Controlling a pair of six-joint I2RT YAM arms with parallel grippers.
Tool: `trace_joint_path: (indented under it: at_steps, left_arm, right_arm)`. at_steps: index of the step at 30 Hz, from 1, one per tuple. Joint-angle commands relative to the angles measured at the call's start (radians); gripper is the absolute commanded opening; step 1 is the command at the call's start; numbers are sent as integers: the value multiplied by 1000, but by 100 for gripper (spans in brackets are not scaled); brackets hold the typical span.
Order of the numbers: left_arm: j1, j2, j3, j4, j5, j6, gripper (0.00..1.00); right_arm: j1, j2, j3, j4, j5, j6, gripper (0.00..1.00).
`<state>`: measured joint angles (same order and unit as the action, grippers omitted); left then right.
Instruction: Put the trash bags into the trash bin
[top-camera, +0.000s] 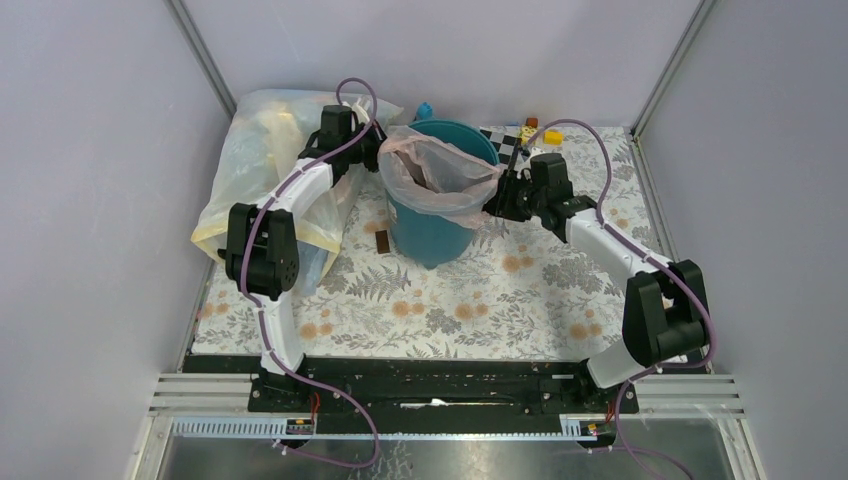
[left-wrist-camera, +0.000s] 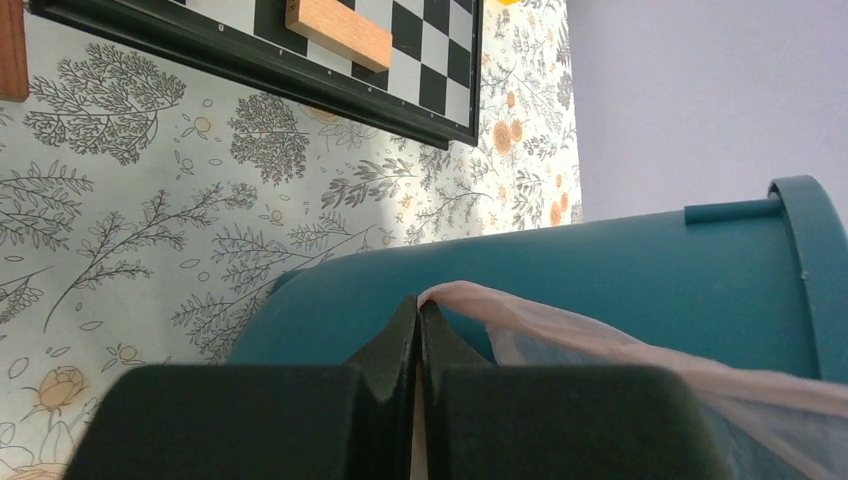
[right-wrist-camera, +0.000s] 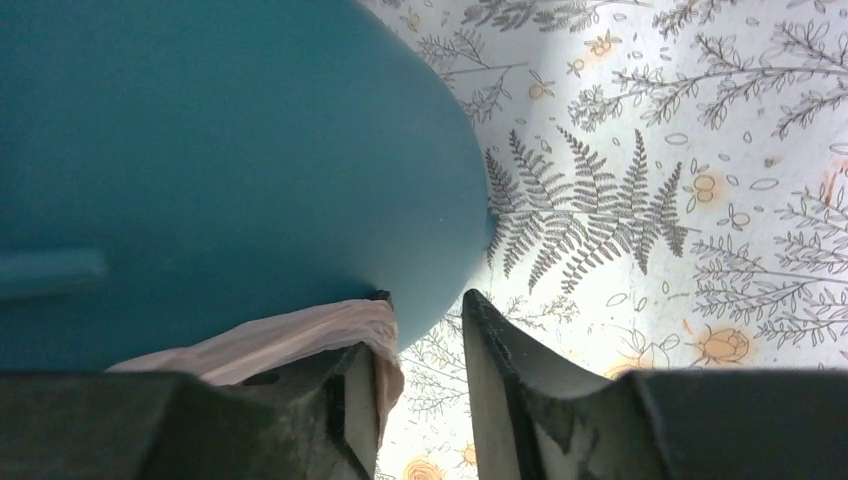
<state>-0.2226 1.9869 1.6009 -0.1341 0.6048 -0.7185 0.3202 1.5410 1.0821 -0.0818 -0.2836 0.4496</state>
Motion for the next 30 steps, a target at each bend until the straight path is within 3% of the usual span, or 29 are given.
trace_joint_path:
  at_steps: [1,5,10,14,20,25,30]
  left_arm:
    - [-80,6,22,-85,36,59,0]
    - [-74,-18,23,-93,-14,70,0]
    - [-73,3,28,-117,-28,79,0]
    - [-73,3,7,-118,-49,94,0]
    - [-69,-7,23,-104,-34,96,0]
    - [-44,-46,39,-108,-84,74,4]
    - [-22,-91,38,-113,-127,63,4]
  right_arm:
    - [37,-45,-23,105,-82,-11,45]
    - [37,-131,-16,46,4,-70,47]
    - [37,-156,10,10,-23,-93,48]
    - [37,-190,25,-36,41,-108,68]
    - [37,-262,57,-120,187,-140,69]
    - [37,-394,16,-97,264,-145,86]
    - [37,-451,53,-127,296,-211,88]
